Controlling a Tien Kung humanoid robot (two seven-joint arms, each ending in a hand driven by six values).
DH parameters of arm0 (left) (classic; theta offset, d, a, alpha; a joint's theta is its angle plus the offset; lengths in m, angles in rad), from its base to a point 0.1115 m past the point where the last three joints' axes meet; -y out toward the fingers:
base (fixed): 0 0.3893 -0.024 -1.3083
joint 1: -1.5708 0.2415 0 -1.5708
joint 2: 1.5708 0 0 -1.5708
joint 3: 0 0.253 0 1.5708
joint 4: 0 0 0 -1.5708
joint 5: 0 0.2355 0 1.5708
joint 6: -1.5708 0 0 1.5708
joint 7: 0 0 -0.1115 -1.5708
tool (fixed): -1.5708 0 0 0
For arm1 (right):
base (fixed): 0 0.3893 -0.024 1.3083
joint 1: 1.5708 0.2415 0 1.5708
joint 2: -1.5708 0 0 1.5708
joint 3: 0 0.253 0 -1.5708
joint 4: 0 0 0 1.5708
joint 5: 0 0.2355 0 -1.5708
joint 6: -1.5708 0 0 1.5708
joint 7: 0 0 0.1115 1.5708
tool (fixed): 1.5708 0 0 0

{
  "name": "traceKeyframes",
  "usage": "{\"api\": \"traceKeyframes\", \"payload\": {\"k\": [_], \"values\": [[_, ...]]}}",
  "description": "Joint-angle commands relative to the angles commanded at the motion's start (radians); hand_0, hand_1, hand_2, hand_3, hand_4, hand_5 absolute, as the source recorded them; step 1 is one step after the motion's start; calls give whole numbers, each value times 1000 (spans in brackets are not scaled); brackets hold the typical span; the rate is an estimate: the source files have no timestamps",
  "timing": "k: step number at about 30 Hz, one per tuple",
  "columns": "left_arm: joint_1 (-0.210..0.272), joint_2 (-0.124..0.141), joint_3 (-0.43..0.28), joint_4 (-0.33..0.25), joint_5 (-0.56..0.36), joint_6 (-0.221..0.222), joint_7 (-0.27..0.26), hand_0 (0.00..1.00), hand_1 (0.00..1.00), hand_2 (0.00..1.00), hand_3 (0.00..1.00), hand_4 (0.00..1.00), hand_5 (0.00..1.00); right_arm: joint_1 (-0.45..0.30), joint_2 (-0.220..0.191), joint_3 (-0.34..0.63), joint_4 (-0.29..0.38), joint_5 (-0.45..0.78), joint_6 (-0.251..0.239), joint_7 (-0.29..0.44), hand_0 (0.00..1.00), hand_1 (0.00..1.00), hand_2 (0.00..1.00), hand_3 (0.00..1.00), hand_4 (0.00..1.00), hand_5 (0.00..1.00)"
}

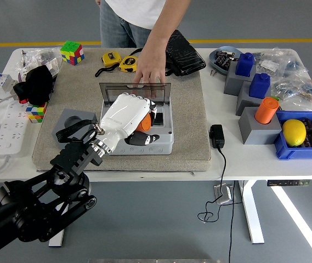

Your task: Fetch the battery,place it into the box,close the lid of the box

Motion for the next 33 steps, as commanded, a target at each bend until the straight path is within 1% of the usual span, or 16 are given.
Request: {"api": "traceKeyframes", "payload": {"k": [4, 11, 13, 18, 22, 28, 33], "values": [[-8, -28, -2, 30, 0, 16, -6, 20, 16, 63, 62, 816, 58, 1, 0, 4, 0, -3, -1, -1, 817, 771, 752, 793, 998, 998], [-25, -71, 11, 114, 0, 25, -13, 20, 16, 63, 62, 813, 57, 7, 1, 7, 0, -8, -1, -3, 816, 771, 752, 793, 998, 998], [-34, -87, 10, 142, 0, 27, -16, 20, 16, 63, 62, 813, 57, 8, 1, 5, 0, -9, -1, -3, 816, 771, 752, 793, 998, 998], [-51, -113, 7, 173, 0, 37, -24, 21, 16, 63, 62, 812, 57, 11, 1, 2, 0, -7, -1, -3, 817, 771, 752, 792, 998, 998], [-73, -138, 3, 210, 0, 44, -28, 21, 16, 63, 62, 812, 57, 11, 0, 1, 0, -8, -2, -4, 816, 771, 752, 793, 998, 998], [-92, -165, -6, 217, 0, 47, -30, 21, 16, 64, 64, 812, 55, 15, -1, 1, 0, -12, -1, -7, 816, 771, 752, 793, 998, 998], [-96, -173, 0, 220, 0, 51, -31, 21, 16, 64, 64, 812, 55, 17, -1, -2, 0, -10, -2, -6, 816, 771, 752, 793, 998, 998]]}}
